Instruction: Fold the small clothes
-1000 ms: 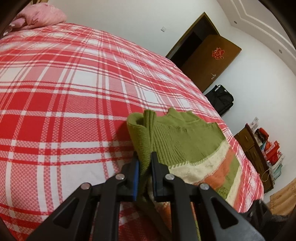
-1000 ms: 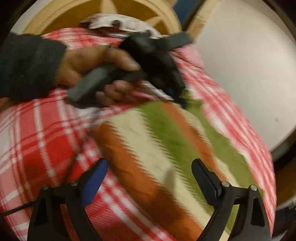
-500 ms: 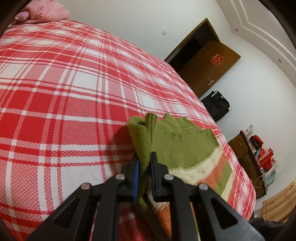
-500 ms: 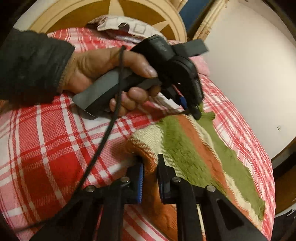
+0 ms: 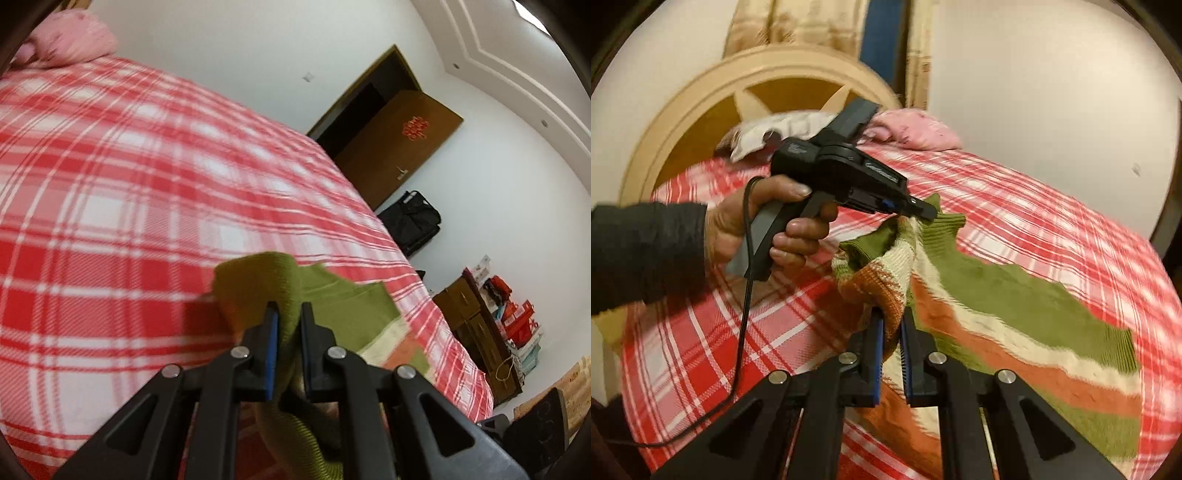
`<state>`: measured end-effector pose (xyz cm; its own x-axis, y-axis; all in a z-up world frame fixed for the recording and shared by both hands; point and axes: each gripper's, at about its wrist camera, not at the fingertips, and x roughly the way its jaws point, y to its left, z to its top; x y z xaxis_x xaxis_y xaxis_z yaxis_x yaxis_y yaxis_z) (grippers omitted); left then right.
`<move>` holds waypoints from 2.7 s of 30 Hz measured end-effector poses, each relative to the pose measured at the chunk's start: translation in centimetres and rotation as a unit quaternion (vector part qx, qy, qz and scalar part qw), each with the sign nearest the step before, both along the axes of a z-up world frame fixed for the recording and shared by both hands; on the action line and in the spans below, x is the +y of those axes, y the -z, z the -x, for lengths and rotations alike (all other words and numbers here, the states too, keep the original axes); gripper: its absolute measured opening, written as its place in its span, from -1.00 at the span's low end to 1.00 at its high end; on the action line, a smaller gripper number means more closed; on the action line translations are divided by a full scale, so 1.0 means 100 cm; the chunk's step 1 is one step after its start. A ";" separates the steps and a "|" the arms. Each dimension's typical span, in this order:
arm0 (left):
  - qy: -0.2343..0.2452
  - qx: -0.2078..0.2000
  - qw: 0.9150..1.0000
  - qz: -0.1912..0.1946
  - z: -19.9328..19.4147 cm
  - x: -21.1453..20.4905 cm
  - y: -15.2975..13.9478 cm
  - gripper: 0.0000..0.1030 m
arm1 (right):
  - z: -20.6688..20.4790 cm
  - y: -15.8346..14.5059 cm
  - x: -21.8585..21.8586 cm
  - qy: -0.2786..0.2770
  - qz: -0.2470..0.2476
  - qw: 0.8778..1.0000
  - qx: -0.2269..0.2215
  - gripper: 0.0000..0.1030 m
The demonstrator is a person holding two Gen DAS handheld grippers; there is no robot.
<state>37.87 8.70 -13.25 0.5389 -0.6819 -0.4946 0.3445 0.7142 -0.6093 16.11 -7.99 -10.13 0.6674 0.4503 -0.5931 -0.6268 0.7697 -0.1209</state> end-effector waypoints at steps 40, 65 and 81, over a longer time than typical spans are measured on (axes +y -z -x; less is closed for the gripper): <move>0.028 -0.136 0.941 -0.309 0.165 -0.127 -0.005 0.57 | -0.071 0.005 -0.175 0.171 -0.213 0.944 0.185 -0.97; 0.025 -0.084 0.961 -0.261 0.150 -0.136 0.021 0.57 | -0.061 -0.020 -0.211 0.186 -0.097 0.974 0.086 -0.21; 0.026 -0.152 0.933 -0.325 0.163 -0.168 0.018 0.57 | -0.116 -0.006 -0.141 0.063 -0.145 0.966 0.207 0.98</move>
